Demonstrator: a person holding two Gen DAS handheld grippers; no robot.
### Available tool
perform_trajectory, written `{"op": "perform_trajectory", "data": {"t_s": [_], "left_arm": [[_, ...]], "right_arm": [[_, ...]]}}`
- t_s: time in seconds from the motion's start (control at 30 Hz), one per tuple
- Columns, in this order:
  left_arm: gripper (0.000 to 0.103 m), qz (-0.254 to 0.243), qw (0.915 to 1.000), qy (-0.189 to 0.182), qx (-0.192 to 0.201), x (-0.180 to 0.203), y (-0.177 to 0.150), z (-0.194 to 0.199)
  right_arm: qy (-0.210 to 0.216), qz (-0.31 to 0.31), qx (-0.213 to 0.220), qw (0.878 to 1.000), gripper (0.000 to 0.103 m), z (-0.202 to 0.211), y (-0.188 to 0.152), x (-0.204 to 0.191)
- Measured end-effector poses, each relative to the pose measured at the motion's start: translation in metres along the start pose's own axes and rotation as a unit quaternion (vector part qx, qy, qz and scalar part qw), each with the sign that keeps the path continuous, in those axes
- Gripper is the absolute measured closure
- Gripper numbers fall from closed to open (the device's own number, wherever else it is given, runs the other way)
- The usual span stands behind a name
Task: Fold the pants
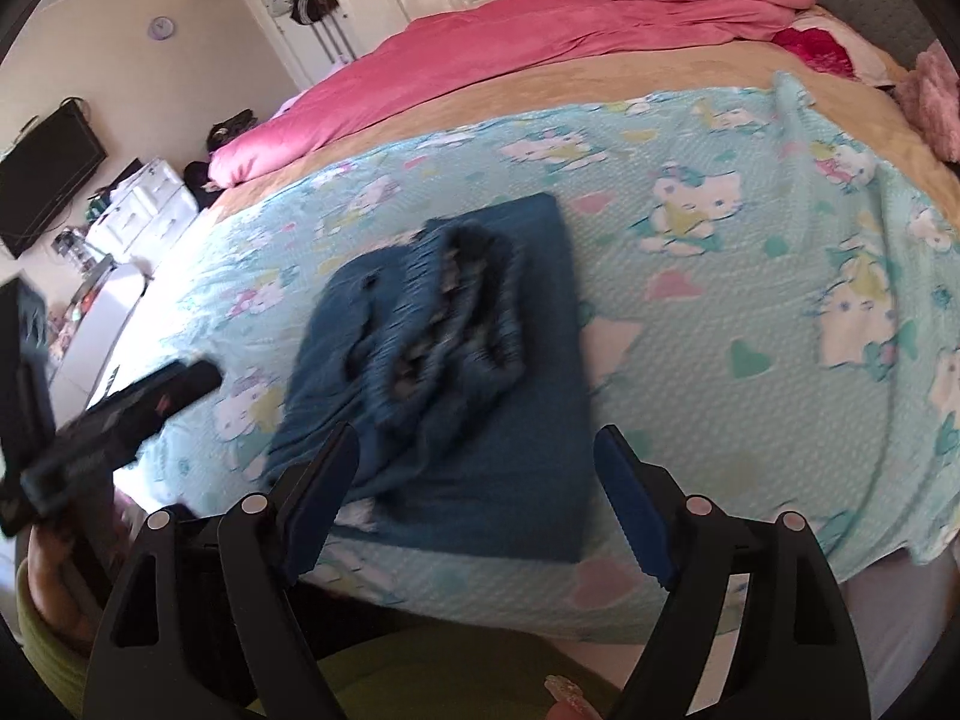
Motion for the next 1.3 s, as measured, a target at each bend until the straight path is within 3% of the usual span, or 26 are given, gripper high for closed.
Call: {"op": "perform_trajectory", "data": {"t_s": [0.2, 0.23, 0.53, 0.6, 0.7, 1.03, 1.3], "left_arm": [[0.07, -0.004, 0.9995, -0.024, -0.022, 0.002, 0.012, -0.016], [0.072, -0.01, 0.9991, -0.031, -0.026, 0.006, 0.012, -0.02], [0.072, -0.055, 0.9941, -0.038, -0.086, 0.034, -0.004, -0.078], [0.072, -0.055, 0.9934, -0.033, -0.095, 0.032, -0.009, -0.086], [0.068, -0.046, 0.9933, -0.034, -0.1, 0.027, -0.014, -0.092], [0.054, -0.039, 0.9943, -0.028, -0.095, 0.019, -0.016, -0.092], [0.052, -0.043, 0.9953, -0.017, -0.085, 0.018, -0.014, -0.086]], "right_arm": [[0.023, -0.013, -0.015, 1.0, 0.028, -0.015, -0.011, -0.031], [0.026, -0.014, -0.018, 0.999, 0.028, -0.017, -0.011, -0.035], [0.015, -0.052, -0.06, 0.997, 0.03, -0.052, -0.021, -0.047], [0.015, -0.037, -0.072, 0.997, 0.07, -0.059, -0.027, -0.046], [0.021, -0.005, -0.075, 0.997, 0.087, -0.053, -0.034, -0.045], [0.021, -0.009, -0.086, 0.996, 0.087, -0.05, -0.052, -0.038], [0.025, -0.01, -0.076, 0.997, 0.074, -0.043, -0.046, -0.036]]}}
Point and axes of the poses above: each gripper's, at about its wrist camera, not at the fingertips, and z roughly against the way its jaws point, x to its right, y to its top, the point moved 10 cm from there along -z, roughly the way its jaws point, and after that the axes turned 9 degrees about x, right-handed, at the moved point
